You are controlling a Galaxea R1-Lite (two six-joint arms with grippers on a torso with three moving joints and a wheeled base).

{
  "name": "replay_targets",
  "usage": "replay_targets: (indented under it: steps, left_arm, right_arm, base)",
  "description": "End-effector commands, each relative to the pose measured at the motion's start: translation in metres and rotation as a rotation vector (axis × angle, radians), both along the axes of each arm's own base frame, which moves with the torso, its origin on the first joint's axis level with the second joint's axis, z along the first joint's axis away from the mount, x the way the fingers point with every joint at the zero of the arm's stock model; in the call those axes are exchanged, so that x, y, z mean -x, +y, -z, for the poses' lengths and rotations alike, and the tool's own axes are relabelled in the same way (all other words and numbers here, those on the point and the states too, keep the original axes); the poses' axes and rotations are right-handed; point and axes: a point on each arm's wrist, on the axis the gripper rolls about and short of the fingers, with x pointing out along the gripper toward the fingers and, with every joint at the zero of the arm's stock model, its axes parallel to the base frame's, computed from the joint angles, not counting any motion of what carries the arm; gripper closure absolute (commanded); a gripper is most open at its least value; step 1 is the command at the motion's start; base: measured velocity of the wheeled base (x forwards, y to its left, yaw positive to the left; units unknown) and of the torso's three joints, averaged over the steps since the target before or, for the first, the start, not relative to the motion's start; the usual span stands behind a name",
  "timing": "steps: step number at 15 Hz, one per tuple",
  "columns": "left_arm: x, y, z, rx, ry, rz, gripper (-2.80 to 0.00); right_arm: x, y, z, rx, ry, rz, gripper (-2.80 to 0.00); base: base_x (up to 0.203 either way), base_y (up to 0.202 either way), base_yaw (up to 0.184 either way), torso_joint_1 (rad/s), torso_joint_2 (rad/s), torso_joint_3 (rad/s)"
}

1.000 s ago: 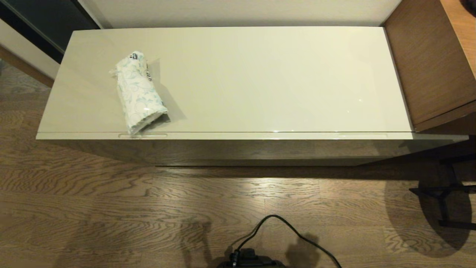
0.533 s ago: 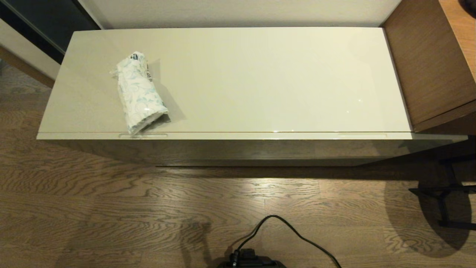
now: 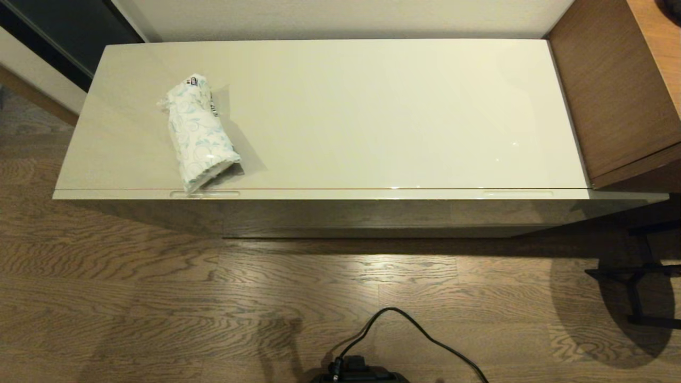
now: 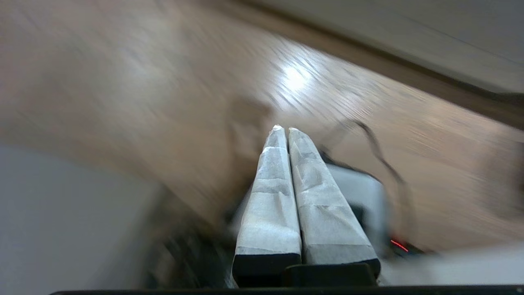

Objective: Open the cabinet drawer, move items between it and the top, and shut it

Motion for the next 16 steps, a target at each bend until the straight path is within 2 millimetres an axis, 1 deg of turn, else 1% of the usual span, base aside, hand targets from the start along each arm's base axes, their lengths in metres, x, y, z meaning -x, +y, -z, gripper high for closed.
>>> replay_targets:
  steps: [1,2,3,4,6,7,9,11,13,14,16]
  left_arm:
    - [-0.014,0.001,0.007,-0.063,-0.068,-0.056,0.00]
    - [-0.021,0.001,0.012,-0.085,-0.080,-0.064,0.00]
    - [-0.030,0.002,0.024,-0.120,-0.070,-0.062,0.00]
    - [-0.036,0.001,0.033,-0.155,-0.061,-0.052,0.00]
    - [-0.036,0.000,0.047,-0.181,-0.080,0.005,0.00]
    - [-0.036,-0.001,0.051,-0.180,-0.088,0.046,0.00]
    - [-0.036,-0.001,0.054,-0.177,-0.087,0.072,0.00]
    - [-0.038,-0.001,0.059,-0.187,-0.069,0.084,0.00]
    - [-0.040,-0.001,0.080,-0.269,-0.050,0.097,0.00]
    - [-0.044,-0.001,0.091,-0.320,-0.028,0.094,0.00]
    - [-0.046,0.000,0.091,-0.351,-0.052,0.080,0.00]
  right_arm:
    - [-0.014,-0.001,0.003,0.004,-0.073,0.051,0.00]
    - [-0.021,-0.002,0.008,0.008,-0.079,0.075,0.00]
    - [-0.032,-0.002,0.019,0.012,-0.082,0.093,0.00]
    - [-0.042,-0.002,0.026,0.013,-0.116,0.103,0.00]
    - [-0.054,-0.003,0.036,0.020,-0.173,0.112,0.00]
    - [-0.059,-0.003,0.043,0.031,-0.178,0.114,0.00]
    - [-0.068,-0.003,0.057,0.064,-0.193,0.113,0.00]
    - [-0.071,-0.002,0.059,0.107,-0.253,0.108,0.00]
    - [-0.072,-0.002,0.060,0.179,-0.274,0.096,0.00]
    - [-0.072,-0.002,0.060,0.215,-0.268,0.075,0.00]
    - [-0.072,-0.002,0.061,0.224,-0.264,0.066,0.00]
  base:
    - [0.000,0.000,0.000,0.000,0.00,0.000]
    - [0.000,0.000,0.000,0.000,0.00,0.000]
    - [0.000,0.000,0.000,0.000,0.00,0.000]
    - [0.000,0.000,0.000,0.000,0.00,0.000]
    - [0.000,0.000,0.000,0.000,0.00,0.000]
    - [0.000,0.000,0.000,0.000,0.00,0.000]
    - [0.000,0.000,0.000,0.000,0.00,0.000]
    - [0.000,0.000,0.000,0.000,0.00,0.000]
    - [0.000,0.000,0.000,0.000,0.00,0.000]
    - [0.000,0.000,0.000,0.000,0.00,0.000]
    - [0.000,0.000,0.000,0.000,0.00,0.000]
